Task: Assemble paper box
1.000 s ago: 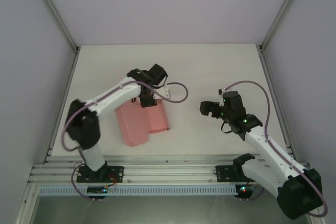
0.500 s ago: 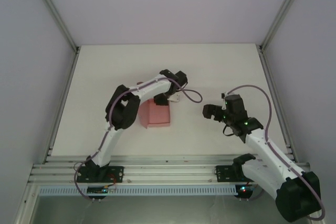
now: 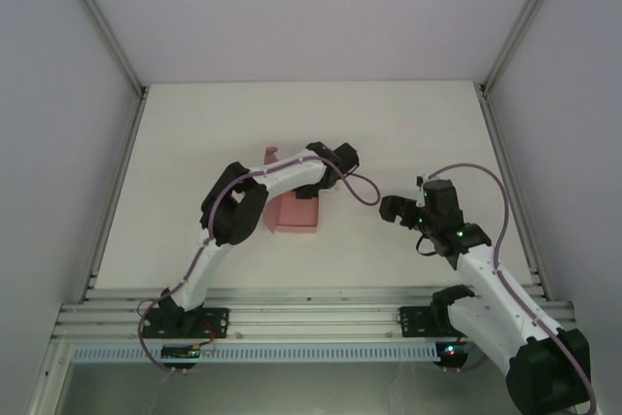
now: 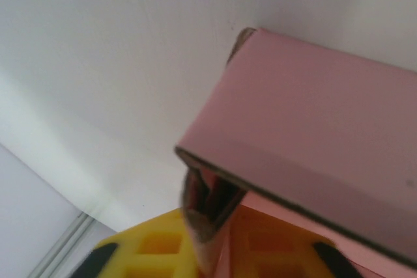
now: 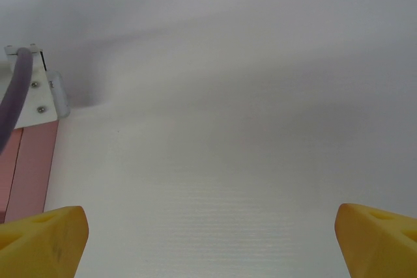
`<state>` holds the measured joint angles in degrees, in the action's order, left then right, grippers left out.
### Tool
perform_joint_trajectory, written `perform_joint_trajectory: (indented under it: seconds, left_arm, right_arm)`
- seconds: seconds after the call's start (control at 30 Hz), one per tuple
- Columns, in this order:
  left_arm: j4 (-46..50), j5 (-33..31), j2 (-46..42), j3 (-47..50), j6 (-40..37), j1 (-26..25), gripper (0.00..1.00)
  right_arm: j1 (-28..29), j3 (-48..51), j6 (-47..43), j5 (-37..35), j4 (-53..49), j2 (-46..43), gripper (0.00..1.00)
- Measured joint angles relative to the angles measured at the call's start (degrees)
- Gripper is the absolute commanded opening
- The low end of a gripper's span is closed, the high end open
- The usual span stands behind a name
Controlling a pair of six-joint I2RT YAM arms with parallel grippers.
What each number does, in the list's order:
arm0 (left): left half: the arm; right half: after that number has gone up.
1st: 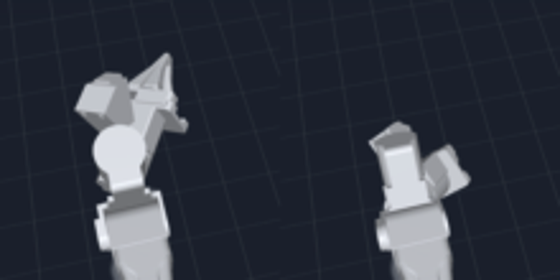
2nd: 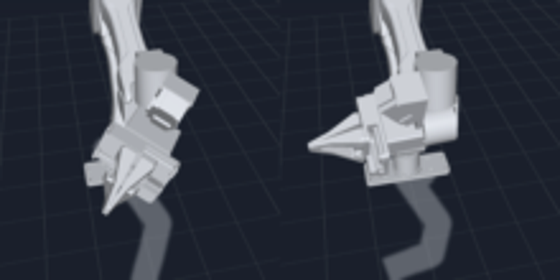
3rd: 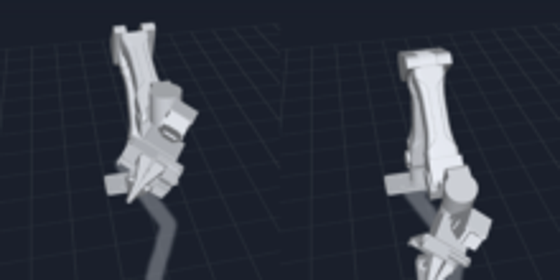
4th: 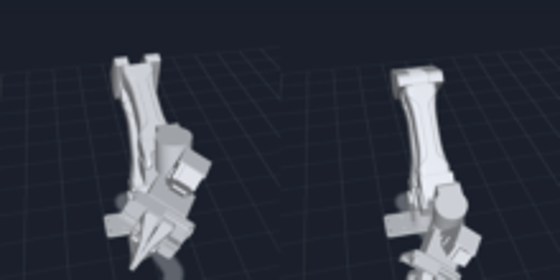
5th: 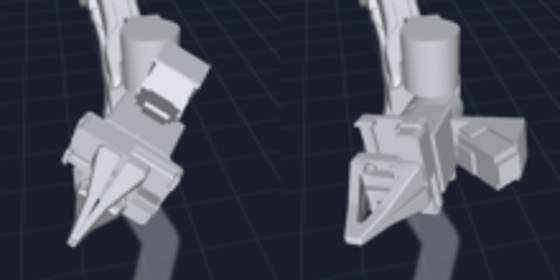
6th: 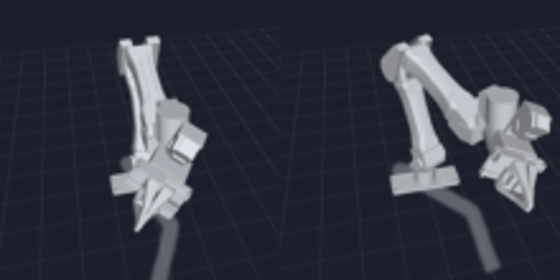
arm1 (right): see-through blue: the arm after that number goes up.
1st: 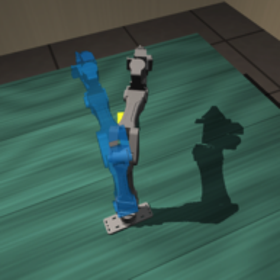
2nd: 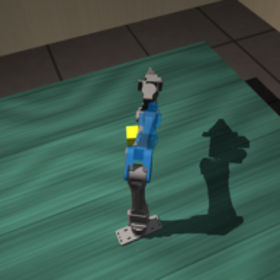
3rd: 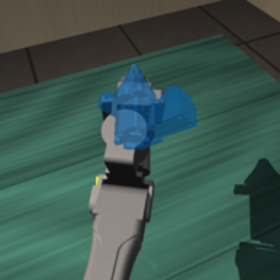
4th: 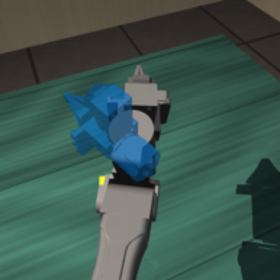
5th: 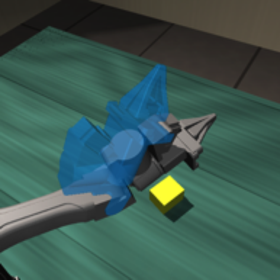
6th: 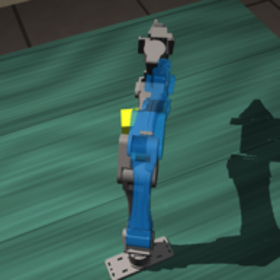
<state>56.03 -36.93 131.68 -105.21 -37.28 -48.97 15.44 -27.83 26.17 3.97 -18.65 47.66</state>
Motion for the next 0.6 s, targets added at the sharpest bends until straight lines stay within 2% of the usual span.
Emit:
perform_joint_trajectory:
  seconds: [0.07,0.13,0.4,0.43,0.5,0.6]
  left_arm:
    - [-1.92,0.39,-0.02,0.11,0.13,0.11,0.37]
    - [-3.45,0.79,-0.09,0.11,0.52,0.17,0.39]
    - [-5.05,1.81,-5.33,0.0,-0.02,0.22,0.68]
    - [-5.03,2.01,-6.32,0.0,0.22,0.22,0.77]
    - [-4.94,2.67,-8.79,0.24,0.57,0.22,1.0]
    - [-6.21,4.33,-13.73,2.62,2.05,0.24,1.0]
  right_arm:
    - [-0.11,0.0,0.0,0.57,0.04,-0.07,0.99]
    - [-0.2,0.0,0.02,1.22,0.04,-0.07,0.99]
    - [-0.22,0.07,0.02,3.65,0.26,-0.66,0.99]
    - [-0.22,0.07,0.0,4.0,0.39,-0.76,0.99]
    - [-0.22,0.07,-0.11,4.63,0.68,-0.87,0.99]
    - [-0.33,0.04,-1.4,5.95,1.38,-0.74,0.99]
